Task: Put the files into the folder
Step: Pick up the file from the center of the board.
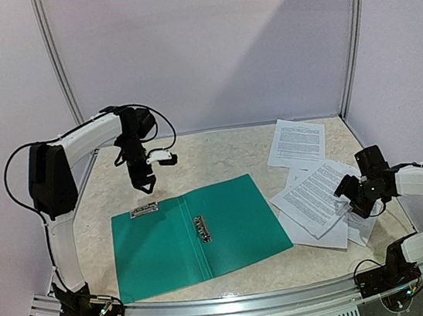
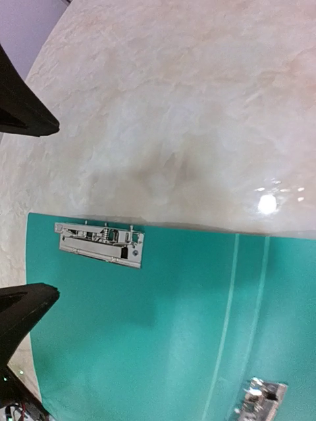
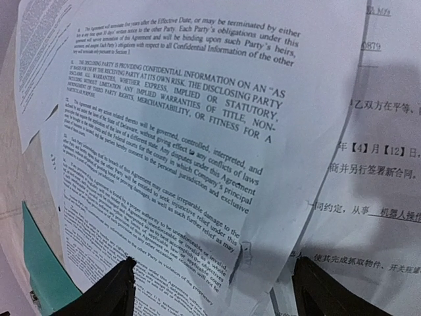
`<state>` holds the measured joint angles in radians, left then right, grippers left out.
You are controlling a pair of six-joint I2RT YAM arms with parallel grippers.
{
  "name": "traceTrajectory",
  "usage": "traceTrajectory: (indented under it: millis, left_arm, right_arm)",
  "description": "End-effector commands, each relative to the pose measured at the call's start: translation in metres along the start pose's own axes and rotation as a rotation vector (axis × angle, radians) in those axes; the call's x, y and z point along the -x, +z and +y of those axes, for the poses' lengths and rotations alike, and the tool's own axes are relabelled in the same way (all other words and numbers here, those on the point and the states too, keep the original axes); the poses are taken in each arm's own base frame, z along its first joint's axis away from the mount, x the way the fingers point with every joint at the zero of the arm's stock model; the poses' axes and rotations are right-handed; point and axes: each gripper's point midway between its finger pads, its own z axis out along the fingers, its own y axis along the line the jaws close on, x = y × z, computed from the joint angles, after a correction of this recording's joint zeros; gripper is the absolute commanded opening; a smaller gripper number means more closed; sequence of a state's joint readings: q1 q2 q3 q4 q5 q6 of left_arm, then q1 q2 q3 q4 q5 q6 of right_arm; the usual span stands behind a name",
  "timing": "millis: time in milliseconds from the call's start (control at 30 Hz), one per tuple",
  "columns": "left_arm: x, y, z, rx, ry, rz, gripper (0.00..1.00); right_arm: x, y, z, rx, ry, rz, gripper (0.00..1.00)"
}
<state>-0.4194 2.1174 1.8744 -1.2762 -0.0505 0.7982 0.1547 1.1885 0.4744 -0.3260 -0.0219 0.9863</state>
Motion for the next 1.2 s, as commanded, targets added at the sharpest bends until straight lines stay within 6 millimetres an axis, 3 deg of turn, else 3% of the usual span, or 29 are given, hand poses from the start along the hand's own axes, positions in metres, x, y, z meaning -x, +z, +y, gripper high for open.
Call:
traceTrajectory:
  millis: [0,100,233,433,533,600,667,867,1033,1167]
  left_arm:
    - [0.046,-0.052,-0.017,0.014,-0.019,-0.167,0.79]
    - [0.092,-0.074,-0.046,0.005,0.035,-0.252,0.78]
    - [0.166,-0.093,-0.109,-0.051,0.144,-0.396,0.78]
    - [0.254,-0.100,-0.200,-0.122,0.272,-0.604,0.78]
    - [0.289,-0.097,-0.231,-0.199,0.257,-0.705,0.78]
    - [0.310,-0.087,-0.238,-0.267,0.195,-0.739,0.79]
    - [0.327,-0.061,-0.243,-0.334,0.144,-0.727,0.80]
    - [0.363,-0.019,-0.239,-0.348,0.085,-0.766,0.83]
    - [0.373,0.028,-0.230,-0.312,-0.025,-0.716,0.80]
    - [0.372,0.043,-0.238,-0.325,-0.027,-0.686,0.79]
  right_arm:
    - [0.000,0.000,0.007,0.067,0.054,-0.002,0.84]
    - [0.003,-0.003,0.003,0.064,0.062,-0.029,0.85]
    - [0.006,0.001,-0.001,0.106,0.101,-0.028,0.85]
    - [0.008,0.010,-0.015,0.134,0.154,-0.025,0.85]
    - [0.008,0.012,-0.013,0.180,0.182,-0.030,0.85]
    - [0.012,0.011,-0.007,0.217,0.183,-0.046,0.84]
    - [0.013,0.009,-0.002,0.246,0.189,-0.051,0.84]
    - [0.014,0.008,0.002,0.303,0.223,-0.073,0.82]
    - [0.023,-0.002,0.005,0.343,0.229,-0.135,0.79]
    - [0.033,-0.019,0.012,0.379,0.193,-0.198,0.75]
